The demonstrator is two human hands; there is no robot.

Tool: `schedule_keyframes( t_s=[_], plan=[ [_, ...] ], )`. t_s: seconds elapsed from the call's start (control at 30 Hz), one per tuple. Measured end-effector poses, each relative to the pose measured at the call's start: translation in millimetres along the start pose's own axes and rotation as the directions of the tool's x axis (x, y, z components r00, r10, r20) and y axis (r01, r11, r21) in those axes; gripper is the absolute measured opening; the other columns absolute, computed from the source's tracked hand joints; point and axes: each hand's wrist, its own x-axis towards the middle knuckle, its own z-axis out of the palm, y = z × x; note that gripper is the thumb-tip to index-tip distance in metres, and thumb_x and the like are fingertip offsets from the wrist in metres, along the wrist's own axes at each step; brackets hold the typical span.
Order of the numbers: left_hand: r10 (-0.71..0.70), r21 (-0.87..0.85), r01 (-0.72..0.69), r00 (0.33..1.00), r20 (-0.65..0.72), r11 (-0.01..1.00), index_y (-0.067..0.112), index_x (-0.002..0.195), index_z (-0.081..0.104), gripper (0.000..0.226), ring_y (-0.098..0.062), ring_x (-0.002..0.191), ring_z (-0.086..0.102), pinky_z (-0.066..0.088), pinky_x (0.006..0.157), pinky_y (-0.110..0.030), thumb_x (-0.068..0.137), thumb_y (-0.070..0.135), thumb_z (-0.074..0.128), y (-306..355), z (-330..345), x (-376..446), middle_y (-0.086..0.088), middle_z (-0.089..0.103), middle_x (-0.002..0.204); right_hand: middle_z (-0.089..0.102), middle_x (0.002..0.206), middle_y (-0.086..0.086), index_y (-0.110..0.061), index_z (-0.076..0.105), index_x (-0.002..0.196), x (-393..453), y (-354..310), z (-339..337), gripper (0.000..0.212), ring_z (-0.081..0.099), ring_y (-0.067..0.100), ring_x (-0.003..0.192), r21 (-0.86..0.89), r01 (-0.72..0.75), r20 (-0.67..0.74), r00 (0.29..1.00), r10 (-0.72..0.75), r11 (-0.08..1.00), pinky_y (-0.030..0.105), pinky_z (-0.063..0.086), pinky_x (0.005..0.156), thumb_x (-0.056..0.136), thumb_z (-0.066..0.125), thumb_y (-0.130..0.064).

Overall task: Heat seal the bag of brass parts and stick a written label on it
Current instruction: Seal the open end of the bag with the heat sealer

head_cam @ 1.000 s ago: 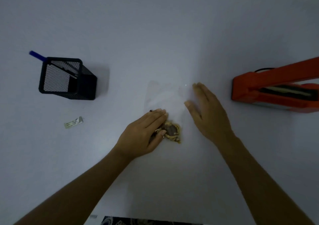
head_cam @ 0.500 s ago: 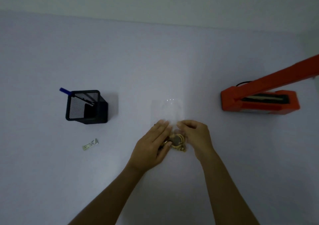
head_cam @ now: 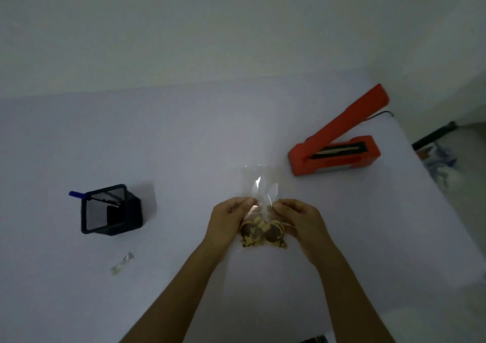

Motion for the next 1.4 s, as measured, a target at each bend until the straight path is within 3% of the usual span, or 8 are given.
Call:
schedule_keyframes(
  t_s=[0.3,0.4,0.6,0.77,0.93,1.07,1.2,1.4],
  plan=[
    [-0.085,0.014,0.083,0.984,0.155,0.996,0.008,0.094,0.074,0.021,-0.026,0.081,0.071,0.057,0.072,-0.034,0.088,0.025,0.064,24.8,108.8,8.5,-0.013,0.075,0.088,0.076,0.096,0.009,-0.01,0.076,0.096,0.2,-30.5,-91.3,0.013,0.072,0.025,0.092,0.08,0.064,-0.111,0.992,-0.055,0.995,0.035,0.057,0.082,0.086,0.069,-0.017],
    [-0.136,-0.007,0.137,0.986,0.099,0.991,0.009,0.094,0.074,0.019,-0.027,0.082,0.071,0.058,0.072,-0.036,0.09,0.023,0.062,24.4,144.6,22.2,-0.011,0.075,0.089,0.077,0.094,0.01,-0.008,0.075,0.097,18.1,-38.4,-126.2,0.015,0.073,0.025,0.092,0.086,0.045,-0.108,0.993,-0.036,0.995,0.034,0.057,0.081,0.088,0.068,-0.017],
    [-0.147,-0.044,0.146,0.989,-0.013,0.988,0.009,0.101,0.072,0.026,-0.016,0.088,0.072,0.053,0.065,-0.021,0.096,0.024,0.052,25.0,196.6,46.6,-0.006,0.075,0.094,0.077,0.095,0.01,-0.007,0.071,0.102,57.5,-45.3,-179.2,0.018,0.073,0.025,0.092,0.109,-0.051,-0.042,0.998,0.056,0.993,0.035,0.055,0.082,0.089,0.067,-0.019],
    [-0.141,-0.061,0.134,0.983,-0.115,0.989,0.013,0.093,0.073,0.023,-0.019,0.09,0.071,0.055,0.079,-0.032,0.096,0.019,0.05,24.9,219.4,62.7,-0.005,0.075,0.093,0.076,0.094,0.011,-0.008,0.07,0.105,83.8,-55.4,-202.0,0.021,0.073,0.027,0.09,0.096,-0.084,0.019,0.996,0.083,0.992,0.034,0.056,0.079,0.092,0.063,-0.023],
    [-0.115,-0.062,0.105,0.973,-0.198,0.993,0.013,0.093,0.07,0.021,-0.018,0.084,0.071,0.054,0.068,-0.025,0.096,0.02,0.05,24.1,228.6,63.3,-0.008,0.074,0.091,0.077,0.093,0.01,-0.01,0.069,0.102,96.1,-60.9,-208.1,0.028,0.074,0.021,0.087,0.017,-0.107,0.083,0.991,0.105,0.994,0.032,0.055,0.079,0.098,0.051,-0.031],
    [-0.121,-0.077,0.103,0.952,-0.281,0.992,0.012,0.092,0.071,0.023,-0.019,0.086,0.071,0.055,0.074,-0.03,0.096,0.025,0.052,27.0,225.2,67.3,-0.007,0.074,0.092,0.077,0.092,0.01,-0.007,0.07,0.098,107.2,-66.7,-203.2,0.024,0.073,0.024,0.089,0.023,-0.14,0.109,0.985,0.137,0.99,0.034,0.055,0.08,0.097,0.054,-0.025],
    [-0.109,-0.066,0.092,0.938,-0.328,0.994,0.013,0.085,0.069,0.017,-0.024,0.084,0.07,0.056,0.07,-0.028,0.094,0.016,0.054,33.6,218.3,74.9,-0.008,0.073,0.086,0.077,0.092,0.011,-0.009,0.068,0.1,112.8,-72.9,-192.1,0.017,0.073,0.026,0.087,0.065,-0.121,0.103,0.988,0.114,0.99,0.028,0.055,0.068,0.094,0.058,-0.021],
    [-0.114,-0.062,0.097,0.919,-0.377,0.993,0.015,0.087,0.067,0.02,-0.023,0.083,0.071,0.057,0.068,-0.028,0.096,0.026,0.053,35.6,216.4,78.4,-0.009,0.072,0.091,0.077,0.092,0.008,-0.012,0.068,0.1,113.6,-76.8,-181.3,0.024,0.074,0.022,0.081,0.09,-0.086,0.027,0.996,0.083,0.992,0.023,0.056,0.059,0.095,0.057,-0.032]
  ],
)
